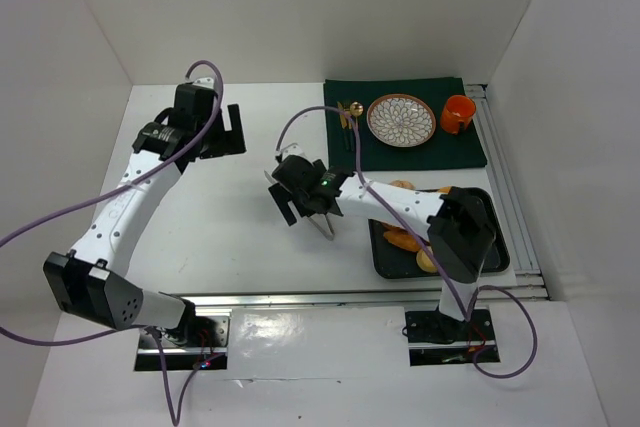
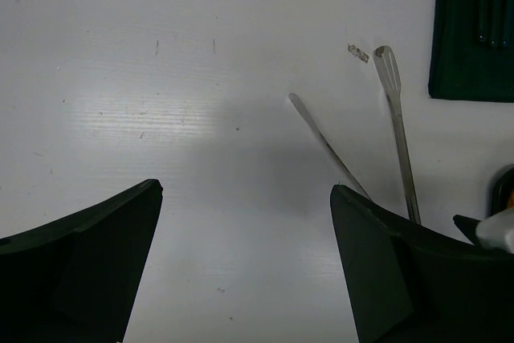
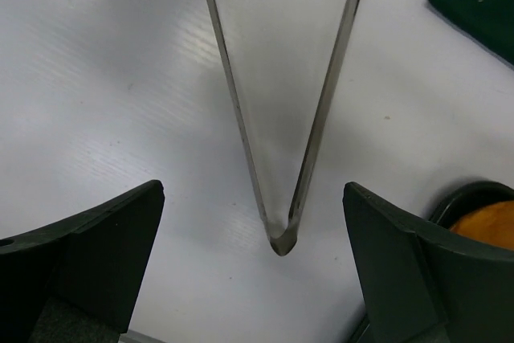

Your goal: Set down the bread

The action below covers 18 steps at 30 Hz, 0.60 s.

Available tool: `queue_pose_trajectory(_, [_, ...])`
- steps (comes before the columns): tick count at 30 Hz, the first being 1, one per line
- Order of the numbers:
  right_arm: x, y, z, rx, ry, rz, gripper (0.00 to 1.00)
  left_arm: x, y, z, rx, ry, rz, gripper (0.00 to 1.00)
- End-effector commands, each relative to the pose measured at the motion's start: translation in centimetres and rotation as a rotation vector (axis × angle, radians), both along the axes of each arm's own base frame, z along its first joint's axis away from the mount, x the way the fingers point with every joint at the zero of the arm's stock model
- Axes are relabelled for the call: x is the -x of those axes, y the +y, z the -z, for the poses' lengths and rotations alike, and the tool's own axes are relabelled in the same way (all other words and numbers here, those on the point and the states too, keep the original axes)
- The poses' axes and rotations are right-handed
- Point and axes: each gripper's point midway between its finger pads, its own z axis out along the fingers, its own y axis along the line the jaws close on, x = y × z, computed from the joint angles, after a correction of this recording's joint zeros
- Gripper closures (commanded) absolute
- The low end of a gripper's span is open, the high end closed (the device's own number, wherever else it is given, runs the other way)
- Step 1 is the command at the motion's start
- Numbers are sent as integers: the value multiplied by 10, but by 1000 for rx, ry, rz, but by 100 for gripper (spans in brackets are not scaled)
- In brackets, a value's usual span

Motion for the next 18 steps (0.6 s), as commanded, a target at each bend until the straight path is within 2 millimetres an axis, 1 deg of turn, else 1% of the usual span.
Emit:
queue_pose_trajectory(1, [-6,9,18,51,-6,-70,0,-9,-2,-10,22,-25,-8,1])
queue_pose_trajectory(2, [-10,5,24,68,1,-68,0,-9,-2,-10,22,-25,-8,1])
queue_pose_trajectory(4, [-20,1,28,83,6,-52,0,-10,1,-3,3,-10,-23,1])
queue_pose_trajectory(5, [-18,2,33,92,20,-74,0,-11,1,1,0,-1,-24,1])
queue_pose_trajectory(6, [-21,4,35,67,30,-90,0,-11,1,1,0,-1,-24,1])
queue_pose_trajectory(7, [-23,2,38,72,34,-108,0,-11,2,1,-7,-1,-17,1])
queue_pose_trajectory(10, [-24,6,39,49,36,-138,0,-12,5,0,-20,-5,-32,1])
queue_pose_trajectory(12, [-23,6,50,69,55,-154,0,-12,8,0,-38,-7,-36,1])
queue_pose_trajectory(13, [-28,8,50,59,53,-159,0,-14,9,3,-46,0,-42,1])
queue_pose_trajectory(14, [-29,9,57,64,58,-159,0,-14,12,3,-55,-2,-53,1])
queue_pose_trajectory(15, [-31,12,55,58,44,-166,0,-14,14,3,-63,-4,-60,1])
queue_pose_trajectory(16, [-37,8,61,61,49,-152,0,-16,13,6,-66,6,-60,1])
queue_pose_trajectory(17, [-37,11,66,56,55,-159,0,-16,15,6,-72,5,-67,1])
queue_pose_trajectory(18, [-42,10,65,48,48,-148,0,-16,15,6,-72,5,-67,1])
